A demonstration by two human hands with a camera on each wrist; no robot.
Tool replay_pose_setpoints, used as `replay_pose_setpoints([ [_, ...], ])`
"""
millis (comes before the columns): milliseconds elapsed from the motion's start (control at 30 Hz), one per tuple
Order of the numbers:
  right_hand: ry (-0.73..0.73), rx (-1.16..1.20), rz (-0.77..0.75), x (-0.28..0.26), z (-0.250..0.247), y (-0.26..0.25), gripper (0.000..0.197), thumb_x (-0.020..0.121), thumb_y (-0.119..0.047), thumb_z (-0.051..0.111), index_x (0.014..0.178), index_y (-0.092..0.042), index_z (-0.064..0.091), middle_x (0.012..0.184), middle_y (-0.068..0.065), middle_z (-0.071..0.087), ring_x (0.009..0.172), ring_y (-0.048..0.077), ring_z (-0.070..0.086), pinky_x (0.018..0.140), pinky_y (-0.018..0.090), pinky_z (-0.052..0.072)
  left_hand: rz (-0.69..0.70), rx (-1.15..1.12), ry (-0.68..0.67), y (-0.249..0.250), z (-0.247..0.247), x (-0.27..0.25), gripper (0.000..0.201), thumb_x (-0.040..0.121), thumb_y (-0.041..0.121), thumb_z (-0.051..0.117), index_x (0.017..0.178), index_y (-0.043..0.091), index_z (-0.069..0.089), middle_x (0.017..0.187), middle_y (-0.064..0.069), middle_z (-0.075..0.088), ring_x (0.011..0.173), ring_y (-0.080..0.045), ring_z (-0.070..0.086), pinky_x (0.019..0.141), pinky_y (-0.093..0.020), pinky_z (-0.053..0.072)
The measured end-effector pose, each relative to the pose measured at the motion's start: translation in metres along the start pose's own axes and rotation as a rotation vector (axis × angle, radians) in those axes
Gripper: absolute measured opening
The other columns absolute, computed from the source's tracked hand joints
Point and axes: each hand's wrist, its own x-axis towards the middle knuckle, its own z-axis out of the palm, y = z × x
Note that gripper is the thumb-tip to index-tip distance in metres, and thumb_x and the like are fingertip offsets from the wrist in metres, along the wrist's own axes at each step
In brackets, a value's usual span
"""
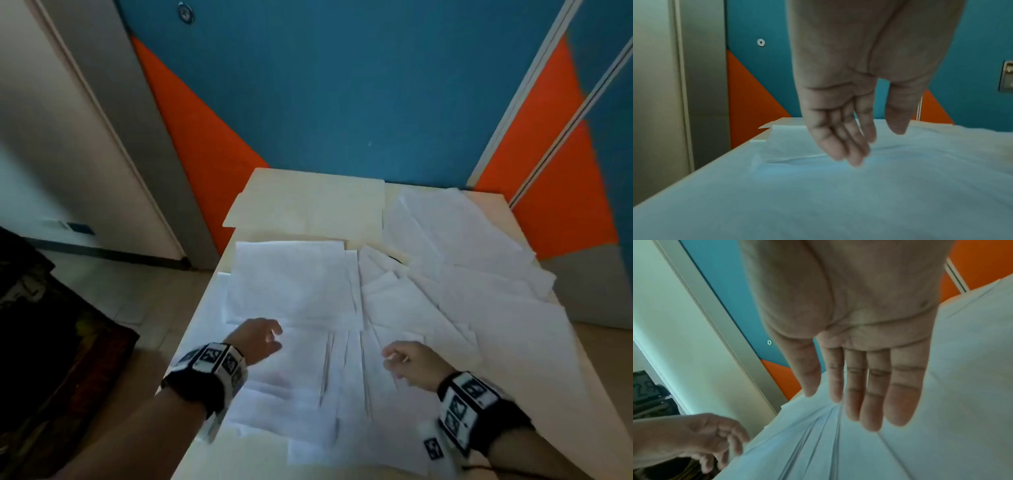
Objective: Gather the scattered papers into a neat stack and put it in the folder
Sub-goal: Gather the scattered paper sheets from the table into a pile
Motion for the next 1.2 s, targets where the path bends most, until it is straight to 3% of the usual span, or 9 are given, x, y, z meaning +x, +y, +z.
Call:
replay_pose_setpoints([
  [167,0.204,-0.013,0.172,0.048,0.017,-0.023,0.055,0.087,-0.03,0.059,0.135,-0.008,0.043,0.134,0.015,0.043,0.123,0.03,0.046,0.101,0.031,0.038,-0.012,0.264,0.102,-0.012,-0.003,0.035,0.085,0.077,0.046,0.066,0.146,0.02,0.023,0.155,-0.006,0.018,0.141,-0.027,0.022,0.111,-0.042,0.03],
  [300,0.229,-0.141,0.319,0.071,0.02,-0.038,0.078,0.083,-0.048,0.058,0.144,-0.01,0.026,0.145,0.018,0.026,0.134,0.037,0.03,0.108,0.042,0.032,-0.099,0.33,-0.026,-0.023,0.007,0.055,0.114,0.066,0.061,0.067,0.15,0.025,-0.002,0.159,-0.007,-0.01,0.147,-0.03,0.0,0.113,-0.051,0.021],
  [400,0.195,-0.025,0.314,0.088,0.028,-0.045,0.084,0.076,-0.049,0.066,0.14,-0.008,0.03,0.142,0.016,0.032,0.131,0.035,0.037,0.107,0.043,0.037,-0.093,0.406,-0.005,-0.021,0.012,0.061,0.105,0.07,0.069,0.056,0.149,0.025,0.002,0.158,-0.012,0.003,0.142,-0.033,0.014,0.108,-0.049,0.029],
  [533,0.299,0.129,0.237,0.1,0.028,-0.044,0.048,0.077,-0.031,0.069,0.115,-0.005,0.055,0.12,0.012,0.061,0.11,0.031,0.058,0.089,0.032,0.047,-0.037,0.575,0.136,-0.019,0.017,0.068,0.082,0.085,0.064,0.037,0.149,0.021,0.009,0.146,-0.017,0.026,0.127,-0.034,0.035,0.095,-0.041,0.042],
  [667,0.338,0.132,0.186,0.104,0.025,-0.044,0.025,0.072,-0.028,0.07,0.09,-0.013,0.061,0.102,0.012,0.067,0.092,0.029,0.062,0.076,0.03,0.048,-0.029,0.633,0.144,-0.013,0.027,0.074,0.072,0.091,0.051,0.037,0.149,0.019,0.007,0.142,-0.026,0.028,0.124,-0.038,0.04,0.092,-0.04,0.044],
  [833,0.386,0.337,0.129,0.104,0.019,-0.058,0.039,0.077,-0.009,0.067,0.114,-0.002,0.054,0.103,0.007,0.06,0.093,0.022,0.057,0.078,0.027,0.043,-0.046,0.589,0.182,-0.003,0.03,0.074,0.06,0.094,0.04,0.039,0.148,0.027,0.015,0.14,-0.021,0.033,0.12,-0.036,0.043,0.09,-0.039,0.044],
  [1000,0.22,0.613,0.043,0.096,0.002,-0.087,0.038,0.083,0.003,0.054,0.121,0.0,0.052,0.108,0.013,0.06,0.097,0.028,0.059,0.075,0.03,0.051,0.027,0.296,0.271,-0.003,0.024,0.072,0.059,0.089,0.026,0.048,0.144,0.025,0.028,0.155,-0.012,0.023,0.131,-0.035,0.037,0.102,-0.043,0.035],
  [1100,0.167,0.791,-0.056,0.086,-0.007,-0.1,0.028,0.093,-0.018,0.05,0.117,-0.007,0.06,0.108,0.011,0.065,0.098,0.029,0.062,0.085,0.037,0.05,0.089,0.012,0.361,0.006,0.01,0.072,0.049,0.091,0.01,0.042,0.137,0.027,0.045,0.142,-0.005,0.049,0.124,-0.03,0.05,0.099,-0.035,0.039],
  [1200,0.258,0.816,-0.088,0.082,-0.016,-0.1,0.043,0.095,-0.048,0.035,0.116,-0.019,0.06,0.108,0.0,0.061,0.105,0.02,0.056,0.094,0.037,0.041,0.056,-0.303,0.413,0.021,-0.014,0.068,0.033,0.096,0.016,0.043,0.124,0.012,0.06,0.12,-0.016,0.065,0.109,-0.034,0.06,0.083,-0.031,0.042],
])
